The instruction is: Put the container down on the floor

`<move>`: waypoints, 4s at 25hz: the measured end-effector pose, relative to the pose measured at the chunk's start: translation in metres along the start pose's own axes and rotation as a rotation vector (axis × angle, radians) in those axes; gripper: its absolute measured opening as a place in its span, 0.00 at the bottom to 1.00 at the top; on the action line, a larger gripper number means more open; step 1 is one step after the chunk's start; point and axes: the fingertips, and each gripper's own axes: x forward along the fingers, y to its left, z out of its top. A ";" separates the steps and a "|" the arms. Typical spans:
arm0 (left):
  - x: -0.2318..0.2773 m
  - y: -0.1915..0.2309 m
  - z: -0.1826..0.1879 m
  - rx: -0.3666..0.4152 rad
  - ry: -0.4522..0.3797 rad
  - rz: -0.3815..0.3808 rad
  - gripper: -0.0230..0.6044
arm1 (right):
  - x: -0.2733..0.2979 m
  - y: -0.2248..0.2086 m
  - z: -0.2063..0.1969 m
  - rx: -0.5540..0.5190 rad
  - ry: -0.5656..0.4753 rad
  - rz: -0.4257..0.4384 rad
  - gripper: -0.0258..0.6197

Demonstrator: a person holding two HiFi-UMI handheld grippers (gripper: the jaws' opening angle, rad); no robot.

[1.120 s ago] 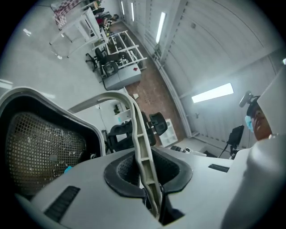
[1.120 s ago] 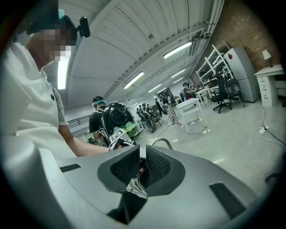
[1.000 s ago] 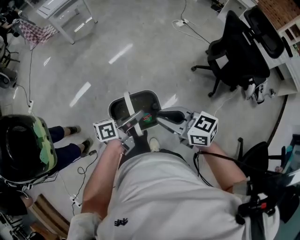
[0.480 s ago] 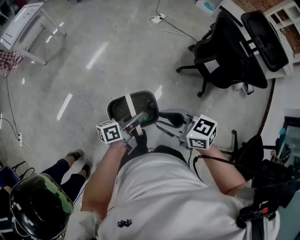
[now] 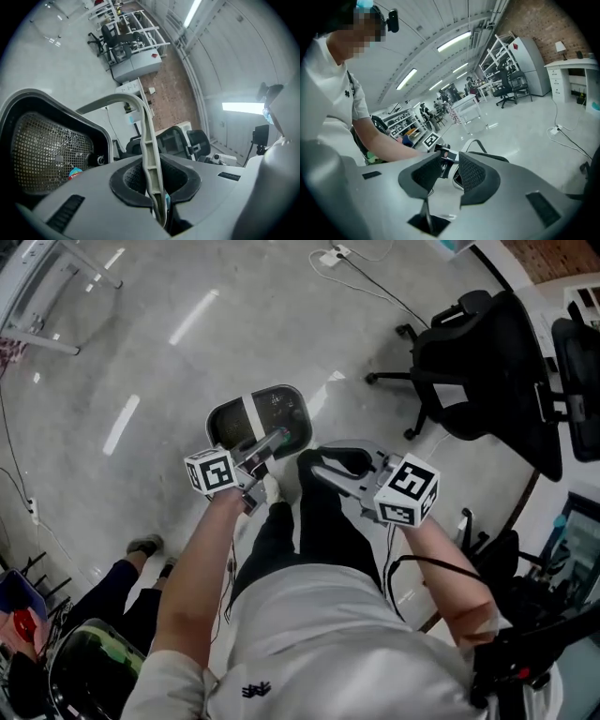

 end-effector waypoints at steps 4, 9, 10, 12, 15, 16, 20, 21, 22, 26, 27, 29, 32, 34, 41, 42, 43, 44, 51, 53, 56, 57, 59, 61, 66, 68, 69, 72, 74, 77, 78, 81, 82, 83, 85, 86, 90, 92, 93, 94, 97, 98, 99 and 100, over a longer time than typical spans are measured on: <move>0.031 0.054 0.038 -0.036 -0.013 0.051 0.10 | 0.025 -0.069 -0.001 -0.020 0.068 0.033 0.18; 0.066 0.128 0.069 -0.096 -0.041 0.125 0.10 | 0.053 -0.137 0.003 0.070 0.104 0.128 0.18; 0.073 0.143 0.074 -0.103 -0.050 0.131 0.10 | 0.058 -0.149 0.003 0.071 0.117 0.143 0.18; 0.086 0.176 0.084 -0.112 -0.067 0.139 0.10 | 0.070 -0.174 0.001 0.060 0.150 0.167 0.17; 0.110 0.228 0.101 -0.117 -0.077 0.151 0.10 | 0.087 -0.220 -0.004 0.051 0.180 0.183 0.17; 0.120 0.244 0.106 -0.120 -0.073 0.152 0.10 | 0.092 -0.237 -0.007 0.059 0.185 0.184 0.17; 0.150 0.298 0.113 -0.120 -0.063 0.160 0.10 | 0.104 -0.285 -0.028 0.102 0.202 0.175 0.17; 0.152 0.307 0.114 -0.118 -0.063 0.162 0.10 | 0.107 -0.289 -0.033 0.107 0.209 0.172 0.17; 0.154 0.316 0.115 -0.116 -0.067 0.162 0.10 | 0.110 -0.293 -0.039 0.108 0.218 0.170 0.17; 0.168 0.351 0.120 -0.117 -0.078 0.157 0.10 | 0.120 -0.312 -0.059 0.133 0.238 0.168 0.17; 0.171 0.359 0.119 -0.122 -0.080 0.157 0.10 | 0.120 -0.317 -0.064 0.141 0.240 0.169 0.17; 0.175 0.373 0.116 -0.126 -0.071 0.155 0.10 | 0.124 -0.324 -0.071 0.173 0.231 0.170 0.17; 0.174 0.390 0.117 -0.122 -0.051 0.149 0.10 | 0.133 -0.328 -0.080 0.210 0.225 0.177 0.17; 0.171 0.397 0.114 -0.121 -0.039 0.150 0.10 | 0.137 -0.327 -0.087 0.205 0.244 0.185 0.17; 0.157 0.418 0.108 -0.151 -0.015 0.137 0.10 | 0.160 -0.331 -0.095 0.215 0.263 0.193 0.17; 0.155 0.422 0.107 -0.154 -0.012 0.138 0.10 | 0.162 -0.330 -0.096 0.215 0.264 0.197 0.17; 0.155 0.425 0.106 -0.155 -0.012 0.139 0.10 | 0.163 -0.330 -0.098 0.216 0.265 0.199 0.17; 0.155 0.427 0.107 -0.156 -0.015 0.139 0.10 | 0.163 -0.330 -0.099 0.215 0.266 0.200 0.17; 0.153 0.427 0.112 -0.152 -0.040 0.120 0.11 | 0.160 -0.330 -0.109 0.211 0.285 0.198 0.17; 0.154 0.425 0.112 -0.145 -0.033 0.120 0.11 | 0.162 -0.329 -0.107 0.209 0.285 0.198 0.17; 0.153 0.424 0.112 -0.142 -0.027 0.122 0.11 | 0.168 -0.327 -0.104 0.205 0.284 0.201 0.17; 0.153 0.424 0.112 -0.143 -0.028 0.121 0.11 | 0.169 -0.327 -0.103 0.202 0.284 0.202 0.17; 0.152 0.423 0.113 -0.149 -0.037 0.115 0.13 | 0.172 -0.325 -0.103 0.199 0.287 0.207 0.17; 0.152 0.424 0.112 -0.150 -0.036 0.110 0.19 | 0.174 -0.322 -0.104 0.195 0.292 0.216 0.17; 0.149 0.430 0.109 -0.144 -0.016 0.122 0.26 | 0.176 -0.317 -0.108 0.187 0.312 0.231 0.17; 0.145 0.428 0.110 -0.147 -0.016 0.130 0.28 | 0.176 -0.317 -0.106 0.187 0.312 0.234 0.17; 0.142 0.427 0.110 -0.148 -0.017 0.136 0.29 | 0.176 -0.316 -0.105 0.187 0.311 0.235 0.17; 0.129 0.423 0.107 -0.152 -0.024 0.157 0.31 | 0.177 -0.311 -0.103 0.180 0.312 0.238 0.17; 0.121 0.421 0.104 -0.153 -0.026 0.175 0.31 | 0.177 -0.309 -0.101 0.169 0.313 0.239 0.17; 0.103 0.415 0.100 -0.155 -0.033 0.211 0.32 | 0.181 -0.305 -0.098 0.160 0.309 0.246 0.17; 0.097 0.411 0.099 -0.162 -0.042 0.220 0.32 | 0.181 -0.303 -0.096 0.158 0.309 0.247 0.17; 0.073 0.392 0.098 -0.183 -0.083 0.248 0.32 | 0.185 -0.294 -0.082 0.158 0.315 0.255 0.17; 0.064 0.382 0.096 -0.193 -0.098 0.258 0.32 | 0.186 -0.289 -0.076 0.161 0.318 0.259 0.17; 0.054 0.371 0.093 -0.203 -0.113 0.270 0.32 | 0.186 -0.284 -0.069 0.162 0.321 0.263 0.17; 0.036 0.345 0.086 -0.220 -0.154 0.289 0.32 | 0.183 -0.273 -0.055 0.144 0.322 0.271 0.15; 0.029 0.329 0.084 -0.224 -0.176 0.290 0.32 | 0.180 -0.269 -0.047 0.130 0.318 0.273 0.14; 0.010 0.251 0.076 -0.191 -0.209 0.273 0.21 | 0.168 -0.256 -0.017 0.082 0.277 0.269 0.10; 0.005 0.210 0.072 -0.159 -0.193 0.265 0.11 | 0.160 -0.250 -0.006 0.072 0.261 0.255 0.09; 0.004 0.190 0.070 -0.139 -0.177 0.259 0.08 | 0.155 -0.246 -0.001 0.074 0.253 0.246 0.09; 0.004 0.171 0.069 -0.113 -0.156 0.249 0.06 | 0.151 -0.241 0.003 0.078 0.242 0.238 0.09; 0.005 0.114 0.065 -0.018 -0.087 0.204 0.05 | 0.137 -0.218 0.011 0.076 0.209 0.215 0.08; 0.005 0.096 0.063 0.017 -0.066 0.187 0.05 | 0.132 -0.209 0.012 0.071 0.199 0.207 0.08; 0.004 0.077 0.060 0.053 -0.044 0.172 0.05 | 0.127 -0.199 0.014 0.066 0.189 0.198 0.08; 0.002 0.060 0.056 0.089 -0.019 0.163 0.05 | 0.121 -0.187 0.015 0.061 0.176 0.189 0.08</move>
